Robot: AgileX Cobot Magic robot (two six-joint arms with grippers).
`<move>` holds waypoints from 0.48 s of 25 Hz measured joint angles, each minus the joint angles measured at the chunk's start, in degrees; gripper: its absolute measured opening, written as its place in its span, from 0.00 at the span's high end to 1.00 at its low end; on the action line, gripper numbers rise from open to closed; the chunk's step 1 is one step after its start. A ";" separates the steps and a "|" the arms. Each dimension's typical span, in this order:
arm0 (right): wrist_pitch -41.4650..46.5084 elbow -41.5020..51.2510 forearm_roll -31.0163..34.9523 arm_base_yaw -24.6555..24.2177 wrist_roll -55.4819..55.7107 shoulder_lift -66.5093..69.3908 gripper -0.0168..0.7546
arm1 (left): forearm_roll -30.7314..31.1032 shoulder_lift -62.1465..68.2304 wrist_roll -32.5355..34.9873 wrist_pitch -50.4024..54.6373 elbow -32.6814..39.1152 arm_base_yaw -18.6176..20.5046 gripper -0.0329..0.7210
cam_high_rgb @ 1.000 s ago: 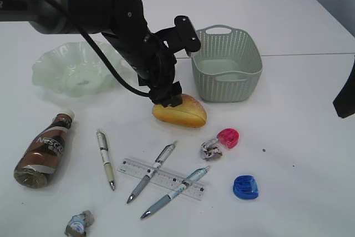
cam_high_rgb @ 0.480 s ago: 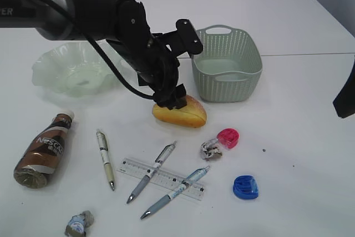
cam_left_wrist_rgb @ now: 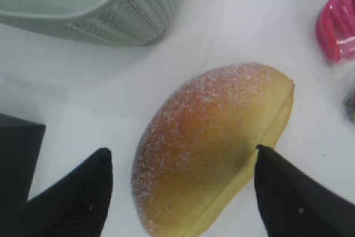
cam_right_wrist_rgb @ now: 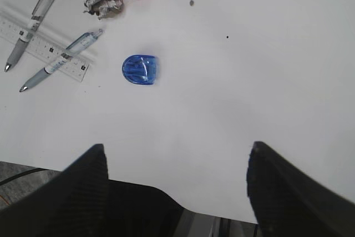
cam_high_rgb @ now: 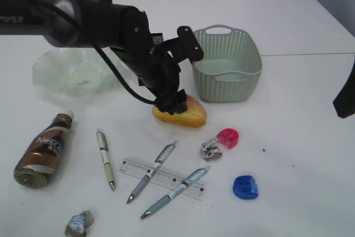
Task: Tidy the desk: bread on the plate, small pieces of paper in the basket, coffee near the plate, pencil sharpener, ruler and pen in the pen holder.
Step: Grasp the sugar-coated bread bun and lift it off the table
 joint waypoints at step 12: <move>0.00 0.00 0.00 0.00 -0.11 0.00 0.24 | -0.26 3.13 0.12 -1.11 -0.10 0.00 0.18</move>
